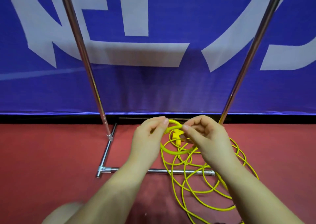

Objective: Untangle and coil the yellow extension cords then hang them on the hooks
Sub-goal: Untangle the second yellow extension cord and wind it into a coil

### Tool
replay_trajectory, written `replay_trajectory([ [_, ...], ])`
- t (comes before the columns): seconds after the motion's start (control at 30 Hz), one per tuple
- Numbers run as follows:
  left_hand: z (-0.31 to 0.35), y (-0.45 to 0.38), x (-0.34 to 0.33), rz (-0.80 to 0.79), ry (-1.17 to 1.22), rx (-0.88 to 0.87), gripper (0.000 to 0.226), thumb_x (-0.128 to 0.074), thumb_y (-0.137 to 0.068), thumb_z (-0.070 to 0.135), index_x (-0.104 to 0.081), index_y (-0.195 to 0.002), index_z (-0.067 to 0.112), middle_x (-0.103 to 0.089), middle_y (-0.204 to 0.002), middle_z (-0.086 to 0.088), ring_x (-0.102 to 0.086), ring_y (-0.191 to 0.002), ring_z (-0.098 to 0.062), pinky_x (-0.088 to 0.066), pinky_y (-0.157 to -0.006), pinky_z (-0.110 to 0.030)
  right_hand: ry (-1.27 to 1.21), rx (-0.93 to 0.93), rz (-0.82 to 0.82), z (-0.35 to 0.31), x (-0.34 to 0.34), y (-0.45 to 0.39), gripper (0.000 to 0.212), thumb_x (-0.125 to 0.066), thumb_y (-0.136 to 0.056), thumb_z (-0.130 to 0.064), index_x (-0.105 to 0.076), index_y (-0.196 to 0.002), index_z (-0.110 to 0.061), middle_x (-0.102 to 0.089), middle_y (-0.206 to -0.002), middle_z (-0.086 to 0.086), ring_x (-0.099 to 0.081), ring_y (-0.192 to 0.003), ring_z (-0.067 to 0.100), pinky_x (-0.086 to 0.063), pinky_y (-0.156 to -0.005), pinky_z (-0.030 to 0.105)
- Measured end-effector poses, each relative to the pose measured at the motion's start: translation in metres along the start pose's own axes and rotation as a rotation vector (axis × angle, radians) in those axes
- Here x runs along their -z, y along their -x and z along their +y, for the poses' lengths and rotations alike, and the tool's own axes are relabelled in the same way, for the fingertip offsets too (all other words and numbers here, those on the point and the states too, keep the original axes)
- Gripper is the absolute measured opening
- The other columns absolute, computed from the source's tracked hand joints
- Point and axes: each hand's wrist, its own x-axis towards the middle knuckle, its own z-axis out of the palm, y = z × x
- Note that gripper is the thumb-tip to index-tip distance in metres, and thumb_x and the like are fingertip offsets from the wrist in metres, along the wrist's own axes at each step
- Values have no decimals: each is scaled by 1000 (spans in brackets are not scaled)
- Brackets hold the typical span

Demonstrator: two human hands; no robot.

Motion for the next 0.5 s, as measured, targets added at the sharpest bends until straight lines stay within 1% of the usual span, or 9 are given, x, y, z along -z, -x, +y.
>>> replay_trajectory([
  [0.07,3,-3,0,0,56,54,17,-56,-91,23,-72,-85,21,-64,-70,13,-58,-71,3,-47,-73,-19,-16,-10,-1,1,4,1,11,-67,-82,-9,-63,-83,-19,-71,-71,0,-69,-67,13,-53,-63,21],
  [0.13,4,-4,-1,9,98,96,22,-54,-92,25,-70,-77,22,-65,-67,6,-59,-72,-8,-51,-77,-31,-23,-4,18,0,5,2,12,-67,-81,-8,-65,-82,-19,-71,-72,1,-69,-65,12,-52,-60,17],
  [0.17,3,-4,-1,25,115,116,22,-54,-92,26,-71,-78,20,-67,-67,4,-60,-74,-10,-51,-80,-35,-22,-2,28,0,5,3,12,-67,-81,-7,-65,-81,-18,-71,-71,1,-68,-64,11,-52,-60,16],
  [0.23,2,-4,-3,69,146,146,24,-55,-91,28,-73,-81,15,-69,-67,7,-57,-73,-7,-50,-81,-33,-14,3,25,1,4,4,11,-66,-82,-5,-65,-81,-16,-70,-70,1,-67,-63,8,-51,-60,16],
  [0.3,1,-7,-4,111,236,213,27,-55,-91,27,-71,-73,15,-65,-61,7,-56,-68,-10,-50,-72,-31,-29,-5,8,3,3,3,10,-64,-82,-5,-64,-82,-14,-70,-70,0,-66,-64,6,-50,-60,14],
  [0.33,1,-11,-4,118,333,282,27,-55,-92,25,-70,-72,14,-65,-63,4,-58,-67,-14,-52,-66,-30,-55,-16,8,4,4,2,10,-63,-83,-4,-64,-82,-14,-70,-69,-2,-66,-63,5,-49,-59,14],
  [0.4,1,-18,-3,90,545,434,25,-52,-93,23,-68,-82,7,-68,-70,-4,-65,-65,-16,-55,-55,-26,-126,-54,22,4,6,-1,10,-62,-84,-4,-64,-81,-13,-71,-69,-2,-66,-63,5,-50,-58,14],
  [0.43,-1,-22,-3,66,620,505,25,-51,-94,24,-66,-86,6,-69,-72,-5,-67,-62,-14,-54,-51,-23,-168,-82,38,4,6,-3,9,-61,-85,-5,-64,-82,-13,-72,-71,0,-67,-65,7,-52,-59,17],
  [0.5,-4,-27,-1,17,701,627,25,-48,-95,26,-63,-87,7,-69,-75,-4,-67,-54,-9,-53,-48,-19,-280,-151,85,5,8,-6,6,-58,-87,-7,-62,-86,-11,-74,-77,4,-69,-70,12,-55,-61,21],
])
